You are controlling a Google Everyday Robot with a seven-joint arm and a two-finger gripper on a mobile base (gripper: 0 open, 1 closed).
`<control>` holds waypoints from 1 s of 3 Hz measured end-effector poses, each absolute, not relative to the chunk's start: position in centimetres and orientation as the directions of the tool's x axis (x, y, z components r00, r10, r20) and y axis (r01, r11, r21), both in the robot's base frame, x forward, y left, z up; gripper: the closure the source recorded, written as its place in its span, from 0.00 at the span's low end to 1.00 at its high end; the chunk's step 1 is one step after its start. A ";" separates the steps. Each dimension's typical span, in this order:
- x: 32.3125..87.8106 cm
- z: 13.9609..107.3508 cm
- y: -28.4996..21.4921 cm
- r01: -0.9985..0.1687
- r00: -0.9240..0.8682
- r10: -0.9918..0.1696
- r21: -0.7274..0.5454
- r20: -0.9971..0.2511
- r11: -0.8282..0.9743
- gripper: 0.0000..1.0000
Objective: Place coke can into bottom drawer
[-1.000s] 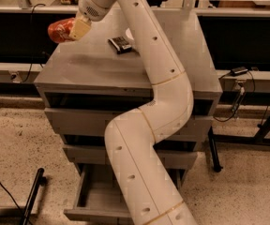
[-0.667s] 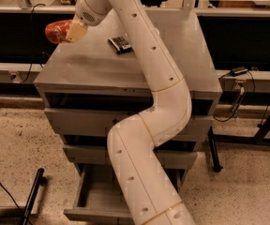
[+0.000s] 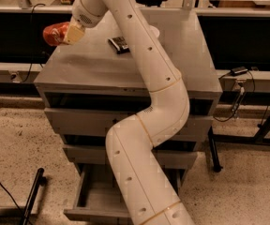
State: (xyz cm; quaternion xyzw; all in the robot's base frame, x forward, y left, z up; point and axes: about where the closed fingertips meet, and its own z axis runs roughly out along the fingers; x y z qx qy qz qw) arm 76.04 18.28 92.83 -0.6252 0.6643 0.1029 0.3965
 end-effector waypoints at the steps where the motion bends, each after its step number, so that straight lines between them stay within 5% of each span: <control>1: 74.6 92.0 19.0 -0.913 0.127 -0.792 -0.382 -0.597 0.142 1.00; 3: 70.8 92.1 20.2 -0.909 0.177 -0.819 -0.411 -0.545 0.077 1.00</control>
Offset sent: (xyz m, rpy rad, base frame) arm -0.0738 0.0021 -0.0145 -0.2597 -0.0088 0.0981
